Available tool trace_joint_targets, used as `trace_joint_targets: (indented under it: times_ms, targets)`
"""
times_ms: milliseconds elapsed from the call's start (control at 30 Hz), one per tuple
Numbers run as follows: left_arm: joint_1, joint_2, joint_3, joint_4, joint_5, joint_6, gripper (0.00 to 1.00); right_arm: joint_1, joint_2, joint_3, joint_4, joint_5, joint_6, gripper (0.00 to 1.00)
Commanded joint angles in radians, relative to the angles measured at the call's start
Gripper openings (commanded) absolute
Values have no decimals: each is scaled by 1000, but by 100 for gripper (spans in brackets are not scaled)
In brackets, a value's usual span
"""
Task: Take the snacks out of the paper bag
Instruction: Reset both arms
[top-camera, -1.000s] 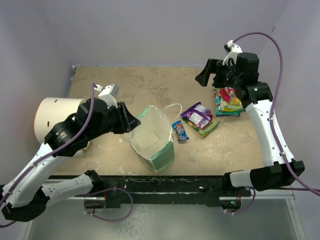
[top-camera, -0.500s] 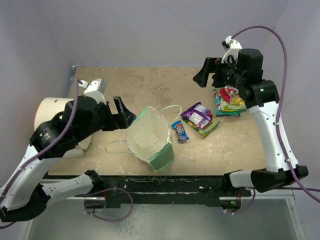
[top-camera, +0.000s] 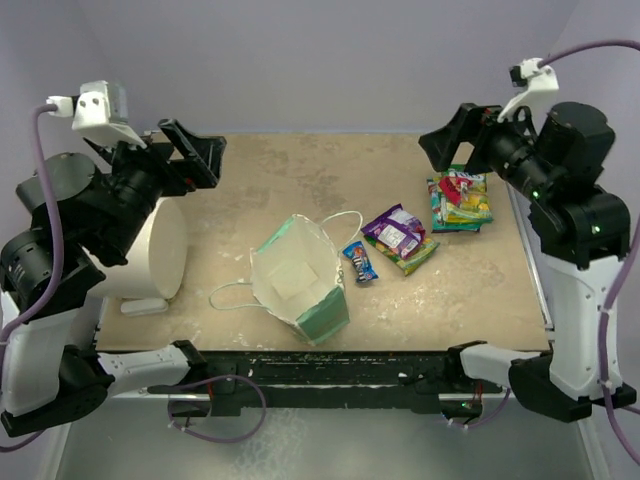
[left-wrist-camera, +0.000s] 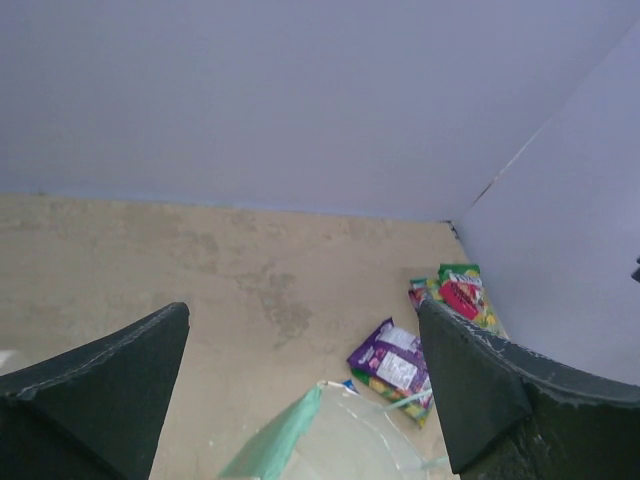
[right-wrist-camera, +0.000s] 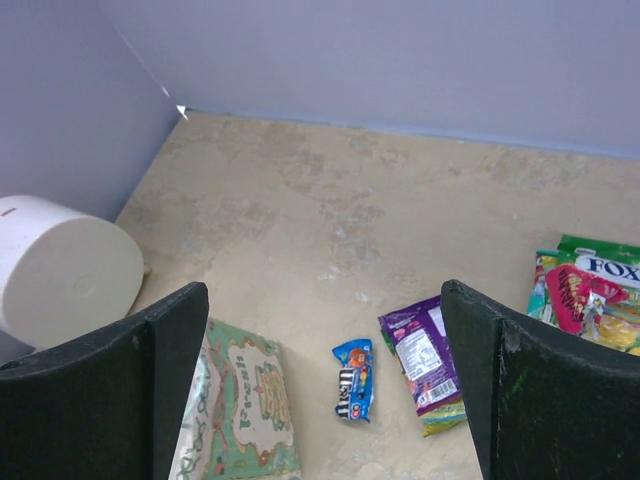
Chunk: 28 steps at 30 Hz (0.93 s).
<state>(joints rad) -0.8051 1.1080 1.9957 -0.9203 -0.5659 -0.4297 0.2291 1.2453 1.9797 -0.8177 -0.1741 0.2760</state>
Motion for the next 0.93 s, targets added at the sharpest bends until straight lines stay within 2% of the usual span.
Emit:
trace_joint_targets:
  times_ms: [0,133,300,667,900]
  targets:
    - [4,-20,35,119,-37,104,99,1,-54,74,-45,78,7,100]
    - [4,-35,44,127,-31,120,99,1,-73,104,-65,127,45,100]
    - [4,-29,76,61,-25,116,99,1,-67,139,-103,180,73,100]
    - [4,-59,46,47,-19,117,99,1,-29,192,-123,207,127,100]
    - [5,-47,46,55,-2,130,99,1,-57,156,-106,249,125,100]
